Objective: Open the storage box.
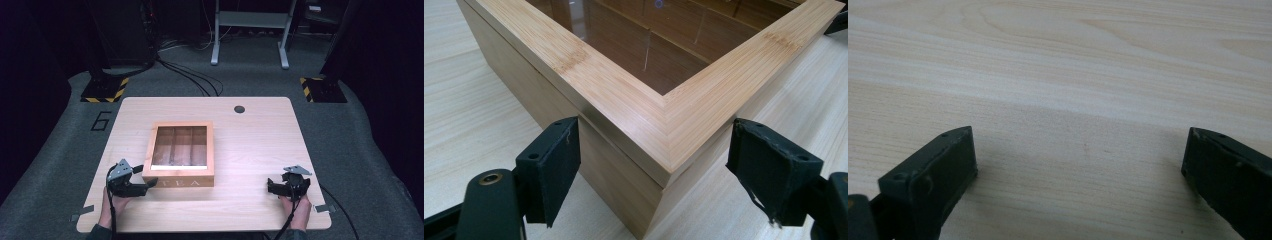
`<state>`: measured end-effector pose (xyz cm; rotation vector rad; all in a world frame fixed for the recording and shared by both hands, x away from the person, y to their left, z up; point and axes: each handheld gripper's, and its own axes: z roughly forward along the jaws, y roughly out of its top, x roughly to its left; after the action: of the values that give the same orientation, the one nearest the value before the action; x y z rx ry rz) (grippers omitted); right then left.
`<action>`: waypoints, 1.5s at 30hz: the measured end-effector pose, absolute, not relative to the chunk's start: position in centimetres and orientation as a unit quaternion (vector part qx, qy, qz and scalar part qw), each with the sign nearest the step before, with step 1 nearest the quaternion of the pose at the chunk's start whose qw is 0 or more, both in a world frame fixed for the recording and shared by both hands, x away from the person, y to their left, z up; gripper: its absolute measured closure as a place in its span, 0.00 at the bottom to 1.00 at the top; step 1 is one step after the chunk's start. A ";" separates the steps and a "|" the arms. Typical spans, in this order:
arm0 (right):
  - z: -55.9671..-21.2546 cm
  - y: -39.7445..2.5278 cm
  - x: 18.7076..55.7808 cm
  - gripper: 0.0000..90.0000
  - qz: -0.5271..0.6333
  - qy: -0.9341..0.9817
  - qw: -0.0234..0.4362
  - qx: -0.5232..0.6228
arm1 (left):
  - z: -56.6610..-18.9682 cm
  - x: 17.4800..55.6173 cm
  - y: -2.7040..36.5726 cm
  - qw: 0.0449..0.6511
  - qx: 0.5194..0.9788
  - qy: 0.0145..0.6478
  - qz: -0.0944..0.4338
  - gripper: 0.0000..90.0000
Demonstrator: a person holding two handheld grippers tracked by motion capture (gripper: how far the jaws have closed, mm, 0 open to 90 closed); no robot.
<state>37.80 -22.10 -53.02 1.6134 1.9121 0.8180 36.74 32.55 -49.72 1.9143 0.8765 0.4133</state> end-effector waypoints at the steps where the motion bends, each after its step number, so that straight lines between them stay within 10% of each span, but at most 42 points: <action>1: -53.0 -22.1 37.8 0.00 0.301 0.703 0.252 0.593 | -49.7 36.7 32.6 0.478 0.784 0.359 0.170 0.24; 45: -53.0 -22.1 37.8 0.00 0.301 0.703 0.252 0.593 | -49.0 36.7 32.9 0.497 0.778 0.333 0.191 0.31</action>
<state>37.81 -22.11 -53.02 1.6142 1.9123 0.8189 36.65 32.92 -49.01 1.8850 0.8071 0.4625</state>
